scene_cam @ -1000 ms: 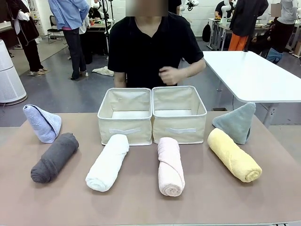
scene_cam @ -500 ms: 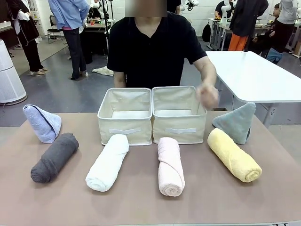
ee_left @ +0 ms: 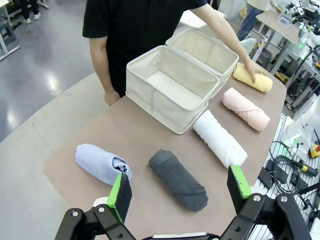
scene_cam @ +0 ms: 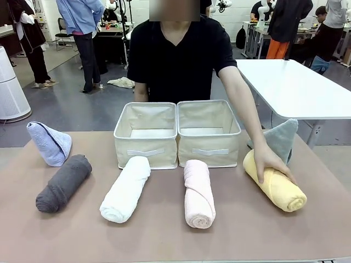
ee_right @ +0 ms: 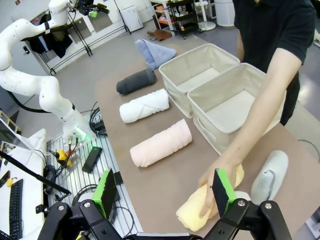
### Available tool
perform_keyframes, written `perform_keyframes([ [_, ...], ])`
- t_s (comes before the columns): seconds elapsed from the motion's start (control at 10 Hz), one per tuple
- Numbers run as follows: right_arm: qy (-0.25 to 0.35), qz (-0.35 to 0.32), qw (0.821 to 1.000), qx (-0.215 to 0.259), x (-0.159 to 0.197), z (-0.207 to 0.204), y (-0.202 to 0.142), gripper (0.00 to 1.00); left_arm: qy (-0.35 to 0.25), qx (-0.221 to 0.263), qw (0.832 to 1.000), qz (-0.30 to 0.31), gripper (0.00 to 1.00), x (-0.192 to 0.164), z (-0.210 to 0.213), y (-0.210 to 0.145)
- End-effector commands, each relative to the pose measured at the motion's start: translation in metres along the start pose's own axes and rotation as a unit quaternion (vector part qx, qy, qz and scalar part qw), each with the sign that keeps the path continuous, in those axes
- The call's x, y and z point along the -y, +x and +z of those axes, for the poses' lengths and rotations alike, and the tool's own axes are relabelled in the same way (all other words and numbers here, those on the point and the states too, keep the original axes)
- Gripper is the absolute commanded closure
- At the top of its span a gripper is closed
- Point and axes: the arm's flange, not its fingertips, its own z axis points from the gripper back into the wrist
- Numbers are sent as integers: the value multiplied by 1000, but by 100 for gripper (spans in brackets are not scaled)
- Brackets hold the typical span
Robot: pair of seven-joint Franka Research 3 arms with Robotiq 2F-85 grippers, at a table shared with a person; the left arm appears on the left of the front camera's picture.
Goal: Sort the towels based on their folding style.
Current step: Pick up one triangle-folded towel and place it in the left Fabric basket.
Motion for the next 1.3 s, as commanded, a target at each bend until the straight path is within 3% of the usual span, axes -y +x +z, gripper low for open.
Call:
perform_keyframes([
  [0.0, 5, 3, 1000, 5, 0, 0, 0, 0, 15, -54, 997, 45, 0, -14, -13, 12],
  [0.2, 5, 3, 1000, 5, 0, 0, 0, 0, 33, -206, 969, 134, 0, -37, -54, 31],
  [0.3, 5, 3, 1000, 5, 0, 0, 0, 0, 43, -251, 954, 159, 0, -44, -70, 36],
  [0.4, 5, 3, 1000, 5, 0, 0, 0, 0, 56, -306, 929, 202, 0, -61, -98, 43],
  [0.5, 5, 3, 1000, 5, 0, 0, 0, 0, 70, -333, 911, 235, 0, -75, -123, 46],
  [0.9, 5, 3, 1000, 5, 0, 0, 0, 0, 206, -356, 867, 282, 0, -91, -190, 32],
  [1.0, 5, 3, 1000, 5, 0, 0, 0, 0, 220, -346, 872, 267, 0, -87, -191, 31],
  [1.1, 5, 3, 1000, 5, 0, 0, 0, 0, 159, -354, 878, 281, 0, -99, -190, 30],
  [1.2, 5, 3, 1000, 5, 0, 0, 0, 0, 159, -354, 878, 281, 0, -99, -190, 30],
])
